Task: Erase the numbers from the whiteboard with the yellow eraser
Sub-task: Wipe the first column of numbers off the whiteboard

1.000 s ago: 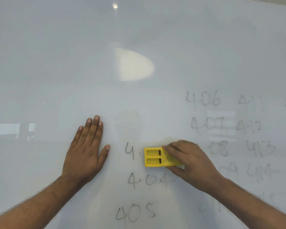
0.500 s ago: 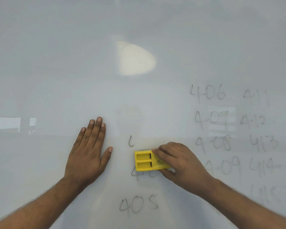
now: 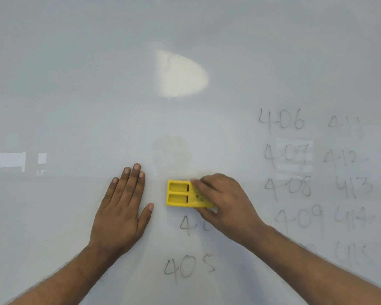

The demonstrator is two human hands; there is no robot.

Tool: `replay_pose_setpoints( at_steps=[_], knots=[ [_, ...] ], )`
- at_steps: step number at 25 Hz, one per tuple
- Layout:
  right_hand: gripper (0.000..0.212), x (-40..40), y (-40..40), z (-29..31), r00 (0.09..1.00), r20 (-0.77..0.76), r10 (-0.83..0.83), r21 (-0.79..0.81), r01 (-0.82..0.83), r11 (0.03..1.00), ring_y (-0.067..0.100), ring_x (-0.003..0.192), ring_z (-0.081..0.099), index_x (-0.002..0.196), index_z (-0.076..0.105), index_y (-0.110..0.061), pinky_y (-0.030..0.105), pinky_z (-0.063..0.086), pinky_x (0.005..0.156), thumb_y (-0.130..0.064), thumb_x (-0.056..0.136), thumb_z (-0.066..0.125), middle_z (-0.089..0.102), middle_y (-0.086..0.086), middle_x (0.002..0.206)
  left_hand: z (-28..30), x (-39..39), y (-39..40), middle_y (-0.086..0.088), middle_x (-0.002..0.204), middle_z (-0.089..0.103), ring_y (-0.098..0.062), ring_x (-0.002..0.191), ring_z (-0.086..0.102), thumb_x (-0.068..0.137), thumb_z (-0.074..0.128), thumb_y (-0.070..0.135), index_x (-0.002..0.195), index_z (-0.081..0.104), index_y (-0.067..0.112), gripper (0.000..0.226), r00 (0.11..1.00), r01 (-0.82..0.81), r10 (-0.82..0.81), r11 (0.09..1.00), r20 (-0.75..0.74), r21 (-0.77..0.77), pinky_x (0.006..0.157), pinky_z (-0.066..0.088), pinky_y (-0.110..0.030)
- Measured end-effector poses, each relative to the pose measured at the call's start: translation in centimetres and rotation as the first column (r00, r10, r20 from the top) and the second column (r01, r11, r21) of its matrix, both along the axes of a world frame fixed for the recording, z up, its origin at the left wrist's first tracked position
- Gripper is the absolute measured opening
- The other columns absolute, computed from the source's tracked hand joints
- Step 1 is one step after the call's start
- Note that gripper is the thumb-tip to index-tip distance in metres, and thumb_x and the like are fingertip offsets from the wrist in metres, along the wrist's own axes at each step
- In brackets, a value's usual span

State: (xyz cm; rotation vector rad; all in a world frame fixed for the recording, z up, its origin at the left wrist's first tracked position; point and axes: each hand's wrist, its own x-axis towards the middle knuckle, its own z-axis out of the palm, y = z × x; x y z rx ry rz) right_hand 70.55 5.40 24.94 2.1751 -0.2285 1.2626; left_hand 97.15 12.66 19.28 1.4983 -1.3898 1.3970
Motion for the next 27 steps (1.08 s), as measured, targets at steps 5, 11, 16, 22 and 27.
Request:
replay_pose_setpoints(
  at_steps=[5,11,16,22,27],
  knots=[
    [0.050,-3.1,-0.8,-3.1,0.969,-0.220,-0.110,-0.116,0.086,0.990,0.024,0.095,0.056,0.127,0.055,-0.011,0.037,0.048,0.081,-0.025,0.082,0.070,0.061,0.003,0.110,-0.5,-0.1,0.1,-0.007,0.170,0.012,-0.024,0.157,0.012,0.102,0.031,0.045,0.160,0.016,0.008,0.071,1.000,-0.001,0.001,1.000,-0.005,-0.001,0.128,0.009,-0.041],
    [0.048,-2.2,-0.3,0.0,0.994,0.068,-0.086,0.024,0.084,0.996,0.028,0.095,0.059,0.127,0.058,-0.009,0.037,0.047,0.082,-0.028,0.085,0.069,0.063,0.006,0.109,-1.7,-0.9,0.0,-0.009,0.169,0.014,-0.024,0.157,0.011,0.100,0.034,0.043,0.159,0.018,0.005,0.071,0.998,0.017,-0.017,1.000,-0.058,-0.005,0.128,0.010,-0.042],
    [0.045,-0.1,0.2,-3.8,0.999,-0.003,-0.036,-0.002,0.036,0.999,0.028,0.095,0.058,0.127,0.058,-0.007,0.038,0.047,0.083,-0.026,0.087,0.067,0.063,0.007,0.110,-2.8,-0.5,0.1,-0.009,0.169,0.013,-0.025,0.157,0.012,0.100,0.035,0.044,0.159,0.018,0.006,0.073,0.999,0.026,-0.025,0.999,-0.031,0.029,0.128,0.008,-0.041],
    [0.048,-4.8,-0.9,-6.5,0.958,-0.238,-0.161,-0.132,0.132,0.982,0.026,0.097,0.058,0.127,0.056,-0.011,0.038,0.049,0.084,-0.025,0.083,0.069,0.062,0.004,0.114,-4.1,-0.3,0.4,-0.007,0.170,0.011,-0.024,0.157,0.012,0.100,0.034,0.045,0.160,0.015,0.007,0.073,1.000,0.028,-0.027,0.998,-0.015,0.050,0.128,0.007,-0.040],
    [0.045,-4.3,-0.6,-3.4,0.990,0.051,-0.129,0.027,0.128,0.991,0.027,0.097,0.061,0.125,0.060,-0.010,0.038,0.048,0.083,-0.029,0.086,0.070,0.065,0.005,0.110,-4.6,-0.7,0.2,-0.008,0.170,0.011,-0.024,0.157,0.011,0.100,0.034,0.042,0.160,0.015,0.007,0.072,0.999,0.034,-0.033,0.999,-0.034,0.032,0.128,0.007,-0.041]
  ],
)
